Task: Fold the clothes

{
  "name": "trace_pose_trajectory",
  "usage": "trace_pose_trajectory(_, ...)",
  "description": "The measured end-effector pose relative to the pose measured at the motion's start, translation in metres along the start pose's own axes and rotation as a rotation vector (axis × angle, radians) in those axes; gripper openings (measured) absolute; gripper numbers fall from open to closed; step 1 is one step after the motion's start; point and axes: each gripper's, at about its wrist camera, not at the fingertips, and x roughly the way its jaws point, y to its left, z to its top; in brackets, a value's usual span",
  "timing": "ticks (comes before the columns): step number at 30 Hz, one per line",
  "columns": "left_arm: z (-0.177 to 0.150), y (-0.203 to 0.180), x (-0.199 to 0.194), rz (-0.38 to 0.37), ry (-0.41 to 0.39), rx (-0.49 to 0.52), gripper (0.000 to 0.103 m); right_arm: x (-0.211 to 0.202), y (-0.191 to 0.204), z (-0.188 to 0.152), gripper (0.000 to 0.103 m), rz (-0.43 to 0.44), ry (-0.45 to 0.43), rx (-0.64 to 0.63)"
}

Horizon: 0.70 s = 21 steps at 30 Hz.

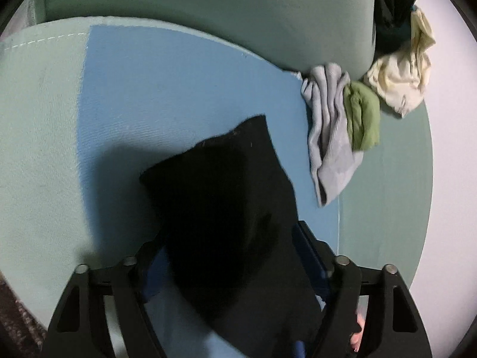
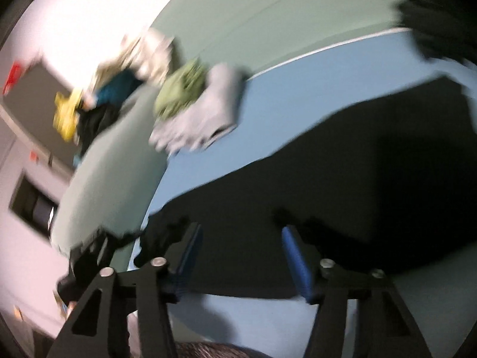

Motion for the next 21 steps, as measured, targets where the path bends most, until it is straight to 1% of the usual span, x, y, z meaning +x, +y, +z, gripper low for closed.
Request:
trace_pose_trajectory(1, -0.001, -0.004, 0.001, 0.033, -0.004, 0.040, 0.033, 0.009, 0.011, -0.004, 0.059, -0.028, 0.018, -0.026)
trace_pose_trajectory(2, -0.002, -0.007, 0.002, 0.066, -0.009, 0.079, 0.027, 0.018, 0.020, -0.008, 0.059, -0.049, 0.036, -0.056)
trace_pose_trajectory(3, -0.004, -0.011, 0.002, 0.076, -0.013, 0.113, 0.022, 0.027, 0.028, -0.012, 0.059, -0.061, 0.054, -0.082)
trace_pose_trajectory(4, -0.007, -0.015, -0.002, 0.082, -0.032, 0.150, 0.021, 0.033, 0.032, -0.015, 0.059, -0.069, 0.072, -0.097)
trace_pose_trajectory(5, -0.011, -0.024, -0.006, 0.091, -0.059, 0.212, 0.021, 0.035, 0.032, -0.016, 0.059, -0.079, 0.083, -0.099)
trace_pose_trajectory(7, -0.032, -0.063, -0.019, 0.119, -0.148, 0.468, 0.021, 0.025, 0.018, -0.020, 0.059, -0.100, 0.067, -0.070)
trace_pose_trajectory(8, -0.049, -0.084, -0.024, 0.135, -0.191, 0.615, 0.021, 0.017, 0.006, -0.021, 0.062, -0.114, 0.056, -0.049)
trace_pose_trajectory(9, -0.073, -0.109, -0.028, 0.148, -0.228, 0.795, 0.021, 0.007, -0.009, -0.022, 0.065, -0.133, 0.047, -0.025)
trace_pose_trajectory(11, -0.112, -0.140, -0.025, 0.163, -0.241, 1.028, 0.021, -0.012, -0.038, -0.022, 0.064, -0.157, 0.033, 0.020)
trace_pose_trajectory(12, -0.133, -0.153, -0.019, 0.188, -0.237, 1.135, 0.021, -0.020, -0.050, -0.021, 0.060, -0.144, 0.034, 0.037)
trace_pose_trajectory(13, -0.157, -0.163, -0.009, 0.230, -0.229, 1.252, 0.021, -0.029, -0.062, -0.020, 0.058, -0.117, 0.039, 0.056)
trace_pose_trajectory(15, -0.195, -0.170, 0.011, 0.314, -0.230, 1.437, 0.021, -0.049, -0.080, -0.018, 0.057, -0.055, 0.043, 0.098)
trace_pose_trajectory(16, -0.209, -0.171, 0.021, 0.337, -0.200, 1.494, 0.021, -0.059, -0.085, -0.016, 0.057, -0.034, 0.037, 0.111)
trace_pose_trajectory(17, -0.221, -0.171, 0.031, 0.354, -0.161, 1.543, 0.021, -0.069, -0.090, -0.015, 0.057, -0.033, 0.019, 0.117)
trace_pose_trajectory(18, -0.228, -0.170, 0.042, 0.363, -0.108, 1.564, 0.021, -0.080, -0.094, -0.013, 0.058, -0.043, -0.007, 0.120)
trace_pose_trajectory(19, -0.233, -0.168, 0.051, 0.377, -0.074, 1.575, 0.021, -0.091, -0.098, -0.011, 0.059, -0.054, -0.034, 0.122)
trace_pose_trajectory(20, -0.237, -0.166, 0.060, 0.393, -0.046, 1.585, 0.021, -0.101, -0.101, -0.008, 0.066, -0.079, -0.062, 0.122)
trace_pose_trajectory(21, -0.242, -0.164, 0.069, 0.408, -0.018, 1.594, 0.021, -0.110, -0.105, -0.006, 0.070, -0.121, -0.095, 0.120)
